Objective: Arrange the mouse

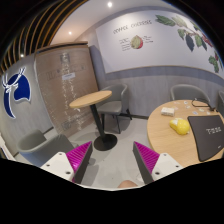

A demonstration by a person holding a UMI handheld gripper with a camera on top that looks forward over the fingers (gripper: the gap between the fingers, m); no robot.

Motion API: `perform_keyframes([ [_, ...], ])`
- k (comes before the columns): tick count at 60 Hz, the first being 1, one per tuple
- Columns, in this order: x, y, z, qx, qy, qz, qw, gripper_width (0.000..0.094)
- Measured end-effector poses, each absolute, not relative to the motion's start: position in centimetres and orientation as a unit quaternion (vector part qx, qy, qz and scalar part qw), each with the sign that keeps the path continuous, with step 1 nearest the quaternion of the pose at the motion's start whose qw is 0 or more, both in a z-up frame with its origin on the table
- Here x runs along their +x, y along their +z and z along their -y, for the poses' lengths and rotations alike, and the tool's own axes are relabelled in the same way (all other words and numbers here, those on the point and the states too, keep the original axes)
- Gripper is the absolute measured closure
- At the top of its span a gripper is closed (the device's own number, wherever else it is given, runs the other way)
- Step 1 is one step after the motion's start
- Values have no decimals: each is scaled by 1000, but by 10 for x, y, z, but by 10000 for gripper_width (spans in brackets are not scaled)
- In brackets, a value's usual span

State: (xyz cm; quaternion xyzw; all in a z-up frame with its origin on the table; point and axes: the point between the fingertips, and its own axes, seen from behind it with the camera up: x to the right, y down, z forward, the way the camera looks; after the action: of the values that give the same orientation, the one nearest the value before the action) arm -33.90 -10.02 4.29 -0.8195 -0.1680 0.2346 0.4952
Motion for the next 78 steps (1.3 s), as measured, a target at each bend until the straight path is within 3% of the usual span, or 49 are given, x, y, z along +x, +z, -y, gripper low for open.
perform_keyframes([
  [23,-177,41,33,-823,50,153,544,95],
  [35,-120,5,-18,-871,20,139,471,102],
  [55,-128,-13,-91,-888,27,145,435,113],
  [63,-132,-19,-112,-897,41,132,419,208],
  [67,-141,-21,-114,-897,51,145,414,425],
  [78,-138,-10,-113,-890,68,143,428,554],
])
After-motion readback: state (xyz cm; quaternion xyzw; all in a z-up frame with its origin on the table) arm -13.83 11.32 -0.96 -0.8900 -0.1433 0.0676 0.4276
